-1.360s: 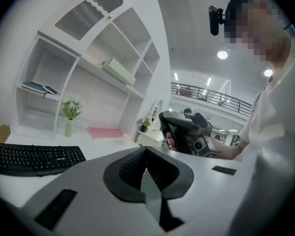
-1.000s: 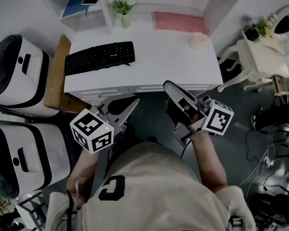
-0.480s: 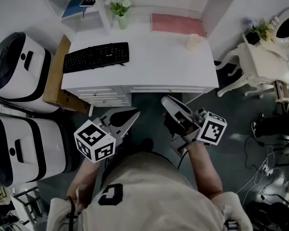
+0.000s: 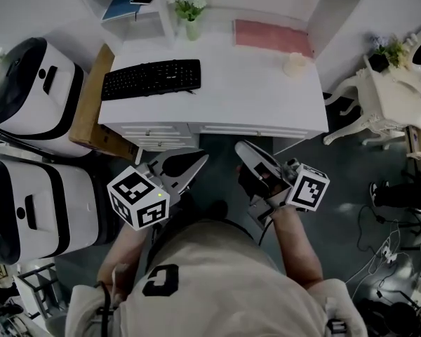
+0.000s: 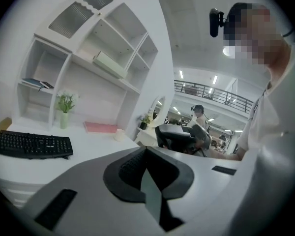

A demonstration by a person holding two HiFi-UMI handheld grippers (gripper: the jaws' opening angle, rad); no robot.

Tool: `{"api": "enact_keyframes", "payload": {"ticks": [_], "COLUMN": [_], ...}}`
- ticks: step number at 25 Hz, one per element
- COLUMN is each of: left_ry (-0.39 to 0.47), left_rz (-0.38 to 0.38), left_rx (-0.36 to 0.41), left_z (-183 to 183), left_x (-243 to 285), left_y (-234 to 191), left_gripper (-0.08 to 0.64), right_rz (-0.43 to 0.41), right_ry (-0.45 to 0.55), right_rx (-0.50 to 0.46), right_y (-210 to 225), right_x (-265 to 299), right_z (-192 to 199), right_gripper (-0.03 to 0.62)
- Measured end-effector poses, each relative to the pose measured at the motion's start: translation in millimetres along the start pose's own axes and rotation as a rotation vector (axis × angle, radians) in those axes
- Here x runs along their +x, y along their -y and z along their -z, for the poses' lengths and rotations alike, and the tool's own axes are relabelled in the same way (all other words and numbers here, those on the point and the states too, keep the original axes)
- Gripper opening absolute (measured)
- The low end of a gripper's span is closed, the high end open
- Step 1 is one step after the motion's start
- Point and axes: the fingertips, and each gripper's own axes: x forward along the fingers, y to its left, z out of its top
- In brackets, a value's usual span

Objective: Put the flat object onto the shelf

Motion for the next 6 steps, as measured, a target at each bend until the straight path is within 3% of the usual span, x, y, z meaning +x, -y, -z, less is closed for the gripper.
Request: {"api": "enact_keyframes", "payload": {"ticks": [6], "left_ry": [0.002], "left_rz": [-0.009], "left_rx": [0.031], "left_z": [-1.3], "left_x": [-33.0], "left_y": [-33.9], "left_gripper": [0.014], "right_rz": [-0.019], "right_ry": [-0.029], "right_rx": [-0.064], "right_y": [-11.6], "right_x": [47.3], "right_z": [15.2], "right_gripper": [0.023]}}
